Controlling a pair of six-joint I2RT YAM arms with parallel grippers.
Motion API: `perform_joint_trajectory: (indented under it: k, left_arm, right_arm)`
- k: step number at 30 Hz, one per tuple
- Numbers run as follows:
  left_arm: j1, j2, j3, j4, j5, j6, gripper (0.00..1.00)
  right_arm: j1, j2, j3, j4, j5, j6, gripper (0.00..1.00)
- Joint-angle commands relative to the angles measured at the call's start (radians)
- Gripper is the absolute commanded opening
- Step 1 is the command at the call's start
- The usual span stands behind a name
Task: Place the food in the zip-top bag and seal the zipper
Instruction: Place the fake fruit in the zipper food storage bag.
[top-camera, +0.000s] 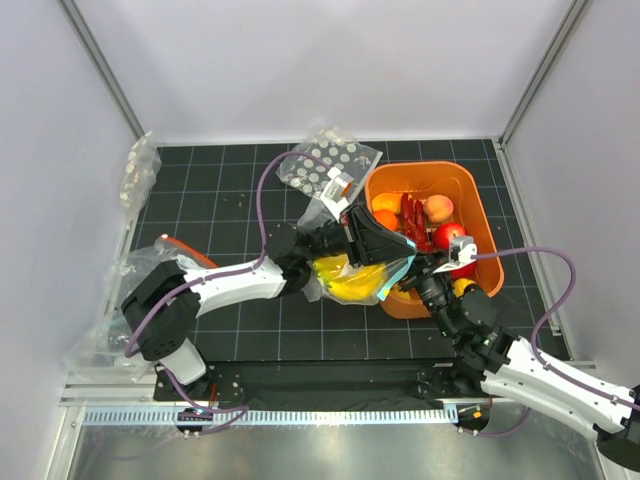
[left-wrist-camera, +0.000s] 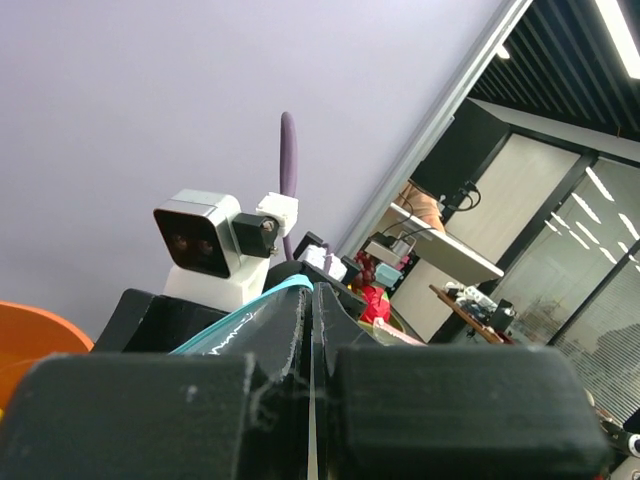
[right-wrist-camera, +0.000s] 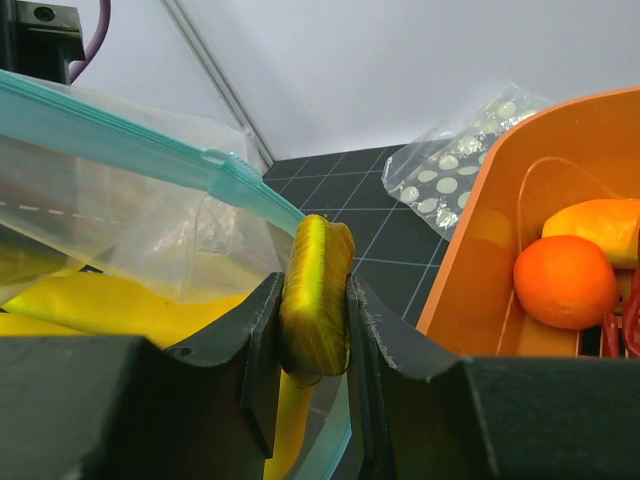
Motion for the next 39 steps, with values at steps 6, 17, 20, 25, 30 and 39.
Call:
perform_joint_trajectory:
  k: [6,17,20,25,30,39]
  left_arm:
    - [-0.006,0.011,0.005,0.060,0.040,0.008,0.00]
    - [0.100,-0.044,-0.130,-0.005,0.071,0.054,0.00]
    - [0.139,-0.099,-0.199,-0.026,0.071,0.089,0.00]
    - [0.150,-0.160,-0.287,-0.045,0.071,0.122,0.01]
    - [0.150,-0.157,-0.366,-0.047,0.021,0.155,0.00]
    - [0.150,-0.186,-0.491,-0.099,-0.061,0.209,0.00]
  right_arm:
    - [0.021,-0.022,0.046,0.056,-0.220,-0.052,0.01]
    - [0.021,0.130,0.065,0.089,-0.350,-0.088,0.01]
    - [0.022,0.229,0.064,0.176,-0.419,-0.058,0.01]
    - [0.025,0.383,0.073,0.289,-0.534,-0.001,0.01]
    - [0.042,0.426,0.101,0.251,-0.481,-0.024,0.01]
    - [0.054,0.454,0.099,0.251,-0.413,-0.075,0.01]
